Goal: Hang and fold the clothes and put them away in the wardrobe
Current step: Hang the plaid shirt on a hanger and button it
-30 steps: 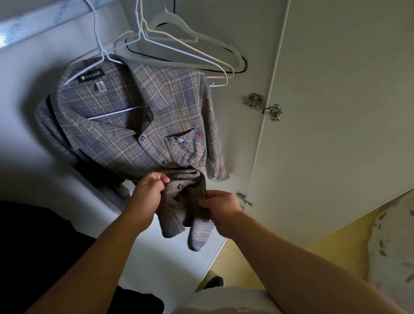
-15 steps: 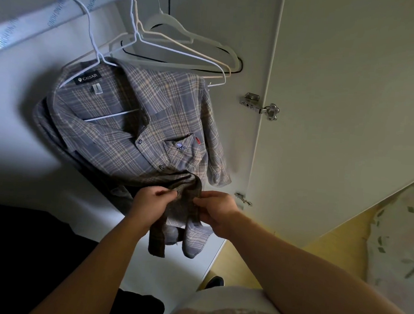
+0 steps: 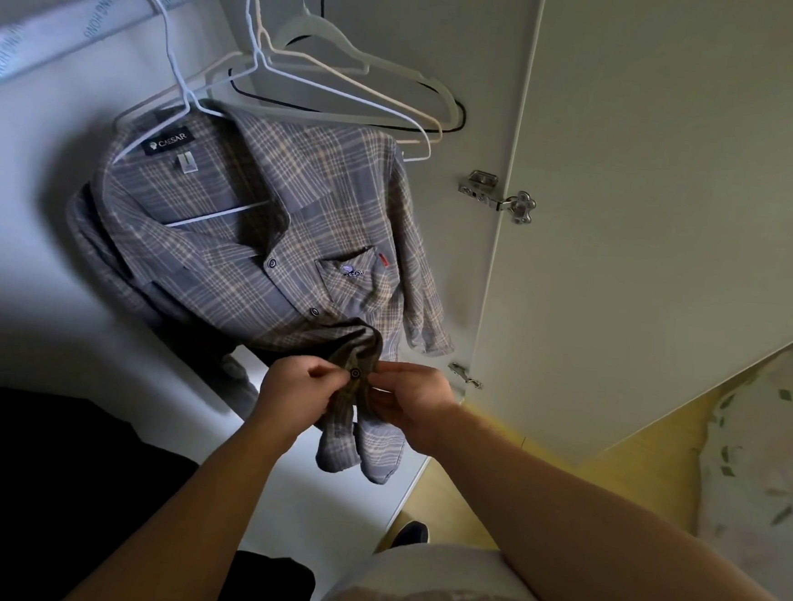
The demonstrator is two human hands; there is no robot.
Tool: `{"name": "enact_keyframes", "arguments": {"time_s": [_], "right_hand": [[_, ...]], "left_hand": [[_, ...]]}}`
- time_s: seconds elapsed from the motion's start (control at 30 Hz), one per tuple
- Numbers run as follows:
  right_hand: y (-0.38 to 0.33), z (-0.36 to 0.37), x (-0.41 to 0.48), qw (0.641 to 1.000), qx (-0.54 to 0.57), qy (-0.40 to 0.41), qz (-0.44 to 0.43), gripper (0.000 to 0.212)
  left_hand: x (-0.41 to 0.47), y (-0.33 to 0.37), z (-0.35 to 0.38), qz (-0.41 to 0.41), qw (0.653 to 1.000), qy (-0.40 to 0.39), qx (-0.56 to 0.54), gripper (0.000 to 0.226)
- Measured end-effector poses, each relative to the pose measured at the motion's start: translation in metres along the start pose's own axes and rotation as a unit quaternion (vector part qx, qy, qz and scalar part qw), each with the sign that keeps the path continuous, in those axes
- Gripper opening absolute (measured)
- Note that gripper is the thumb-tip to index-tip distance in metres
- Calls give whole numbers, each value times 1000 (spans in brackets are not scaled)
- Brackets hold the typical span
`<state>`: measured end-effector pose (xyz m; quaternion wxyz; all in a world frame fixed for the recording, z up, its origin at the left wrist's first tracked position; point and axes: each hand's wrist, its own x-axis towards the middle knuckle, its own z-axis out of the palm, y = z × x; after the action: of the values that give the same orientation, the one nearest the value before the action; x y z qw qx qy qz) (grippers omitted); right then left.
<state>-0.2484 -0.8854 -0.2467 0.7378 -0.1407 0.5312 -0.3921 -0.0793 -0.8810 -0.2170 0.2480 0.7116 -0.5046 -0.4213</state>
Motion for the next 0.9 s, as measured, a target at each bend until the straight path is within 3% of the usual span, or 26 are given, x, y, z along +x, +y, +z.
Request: {"name": "enact_keyframes", "arguments": {"time_s": [0.4, 0.73, 0.9], "right_hand": [[-1, 4, -3, 1000, 22, -1, -13, 19], [2, 6, -3, 1000, 8, -3, -20, 21], [2, 6, -4, 1000, -6, -12, -21, 18]], "left_hand": [[3, -1, -2, 61, 991, 74, 99, 17], [4, -4, 2, 47, 994, 35, 90, 13], [4, -6, 4, 59, 994, 19, 92, 21]]}}
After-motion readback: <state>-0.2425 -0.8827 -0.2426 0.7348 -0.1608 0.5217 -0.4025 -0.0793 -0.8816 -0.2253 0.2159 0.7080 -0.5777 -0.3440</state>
